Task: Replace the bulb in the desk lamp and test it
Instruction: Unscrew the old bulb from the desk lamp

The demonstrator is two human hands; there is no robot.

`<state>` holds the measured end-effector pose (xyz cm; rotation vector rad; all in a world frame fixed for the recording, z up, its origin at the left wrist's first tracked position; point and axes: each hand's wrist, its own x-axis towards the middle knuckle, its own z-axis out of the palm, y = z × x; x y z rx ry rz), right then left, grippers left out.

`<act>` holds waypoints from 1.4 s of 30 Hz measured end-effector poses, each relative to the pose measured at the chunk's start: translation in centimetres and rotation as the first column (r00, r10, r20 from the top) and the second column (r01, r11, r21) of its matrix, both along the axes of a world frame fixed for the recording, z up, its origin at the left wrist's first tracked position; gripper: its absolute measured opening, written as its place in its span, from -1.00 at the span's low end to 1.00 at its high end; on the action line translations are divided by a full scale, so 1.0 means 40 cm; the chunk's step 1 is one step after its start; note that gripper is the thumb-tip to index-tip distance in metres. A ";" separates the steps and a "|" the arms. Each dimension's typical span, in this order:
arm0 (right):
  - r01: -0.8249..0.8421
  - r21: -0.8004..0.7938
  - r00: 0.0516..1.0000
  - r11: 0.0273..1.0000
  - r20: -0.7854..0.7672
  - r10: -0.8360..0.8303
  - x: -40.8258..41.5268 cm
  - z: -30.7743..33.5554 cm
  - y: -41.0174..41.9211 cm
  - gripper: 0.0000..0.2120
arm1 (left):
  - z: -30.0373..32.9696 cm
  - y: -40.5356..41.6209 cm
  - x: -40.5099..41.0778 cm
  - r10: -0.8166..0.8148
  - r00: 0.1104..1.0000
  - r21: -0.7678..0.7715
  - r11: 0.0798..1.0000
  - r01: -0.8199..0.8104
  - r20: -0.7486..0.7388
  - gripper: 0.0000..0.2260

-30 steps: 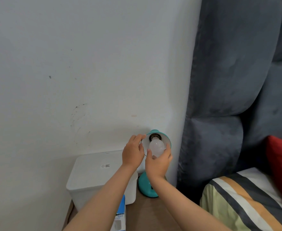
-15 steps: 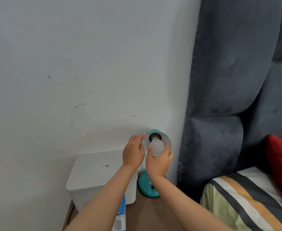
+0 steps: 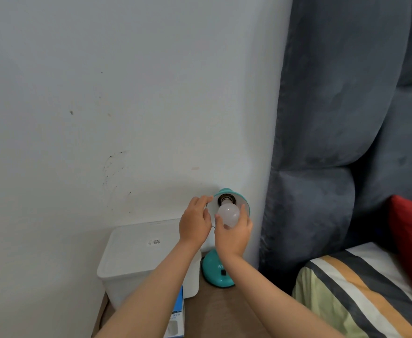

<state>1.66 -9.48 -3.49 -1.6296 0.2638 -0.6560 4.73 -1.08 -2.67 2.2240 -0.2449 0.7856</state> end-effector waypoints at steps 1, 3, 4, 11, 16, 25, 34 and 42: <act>0.010 0.013 1.000 1.000 -0.012 -0.010 0.001 0.005 -0.001 -0.41 | 0.000 0.000 0.001 0.000 1.000 0.001 1.000 0.000 0.000 -0.68; 0.021 0.004 1.000 1.000 -0.021 -0.020 0.007 0.009 -0.003 -0.50 | 0.001 -0.001 0.001 0.002 1.000 0.001 1.000 -0.002 -0.001 -0.68; 0.021 -0.013 1.000 1.000 -0.011 -0.021 0.011 0.006 -0.002 -0.53 | 0.002 -0.001 0.001 0.005 1.000 0.000 1.000 -0.005 -0.003 -0.68; 0.009 -0.084 0.999 0.996 0.050 -0.005 0.021 -0.001 -0.009 -0.54 | 0.002 -0.003 -0.003 0.014 1.000 0.002 1.000 -0.014 -0.014 -0.68; -0.007 -0.159 0.999 0.987 0.048 0.015 0.018 -0.003 -0.027 -0.55 | 0.005 -0.002 -0.005 0.020 0.999 0.009 1.000 -0.020 -0.025 -0.69; -0.014 -0.156 1.000 0.988 -0.028 0.009 -0.011 0.002 -0.032 -0.39 | 0.008 -0.003 -0.008 0.022 0.999 -0.002 1.000 -0.022 -0.029 -0.70; -0.005 0.022 0.995 1.000 -0.102 0.007 -0.013 0.030 -0.012 -0.42 | 0.007 -0.008 -0.005 0.038 0.999 -0.004 0.999 -0.038 -0.030 -0.70; -0.036 -0.072 0.999 0.997 -0.041 0.033 -0.007 0.004 -0.010 -0.45 | 0.007 -0.007 -0.006 0.035 0.999 0.006 0.999 -0.035 -0.029 -0.69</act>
